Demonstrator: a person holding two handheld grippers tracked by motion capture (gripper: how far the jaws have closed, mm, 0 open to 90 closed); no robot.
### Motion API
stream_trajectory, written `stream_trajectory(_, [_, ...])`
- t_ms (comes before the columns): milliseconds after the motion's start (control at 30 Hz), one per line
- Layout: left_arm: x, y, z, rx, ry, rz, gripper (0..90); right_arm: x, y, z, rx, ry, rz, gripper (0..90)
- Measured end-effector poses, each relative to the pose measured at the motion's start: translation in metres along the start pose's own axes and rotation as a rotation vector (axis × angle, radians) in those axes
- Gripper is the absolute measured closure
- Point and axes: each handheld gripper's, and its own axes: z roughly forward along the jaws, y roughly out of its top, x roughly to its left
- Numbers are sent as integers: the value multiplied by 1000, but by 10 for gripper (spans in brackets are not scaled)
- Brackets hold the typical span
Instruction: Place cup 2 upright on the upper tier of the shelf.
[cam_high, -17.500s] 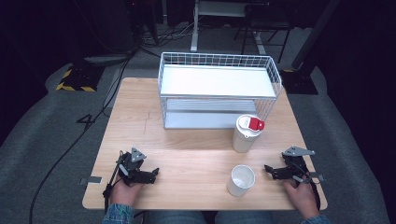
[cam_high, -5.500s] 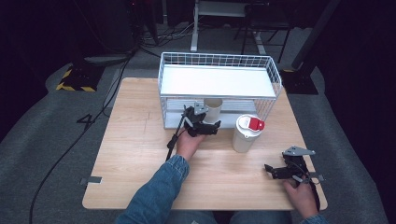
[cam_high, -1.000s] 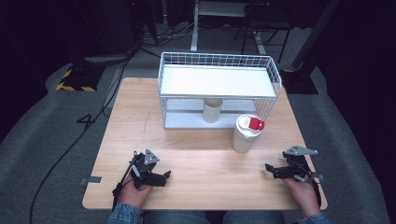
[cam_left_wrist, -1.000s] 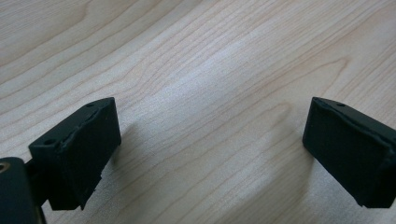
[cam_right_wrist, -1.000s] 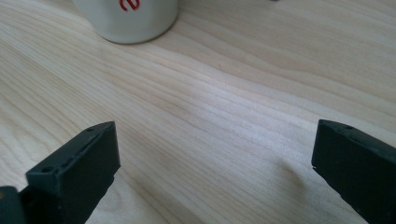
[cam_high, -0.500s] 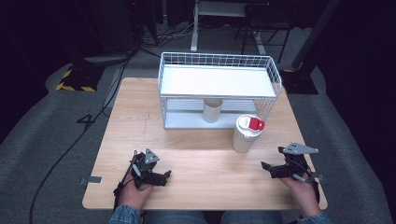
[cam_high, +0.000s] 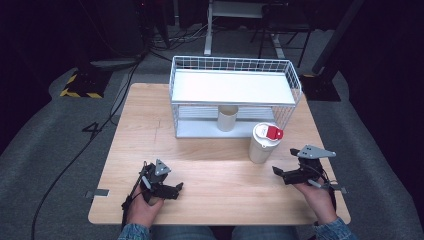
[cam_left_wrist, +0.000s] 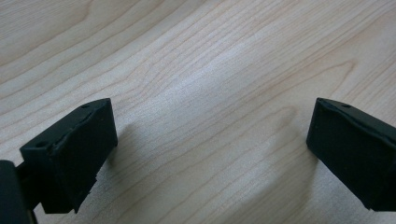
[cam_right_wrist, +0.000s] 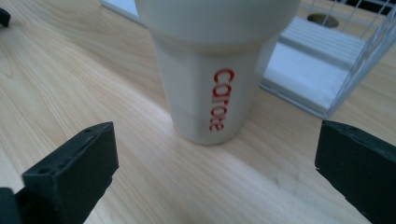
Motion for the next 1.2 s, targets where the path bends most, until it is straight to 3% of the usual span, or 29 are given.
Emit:
stream_trajectory(167, [0,0,0,0,0,1,25,2,12,8,-28,8,-30,0])
stream_trajectory(467, [0,1,1,4,8,-6,4,3,16,26,-42,25,-27,0])
stream_trajectory(967, [0,2,2,5,9,-6,1,-3,15,63,-120,41,16,0])
stream_trajectory(1200, [0,2,2,5,9,-7,1,-7,15,74,-128,55,40,0])
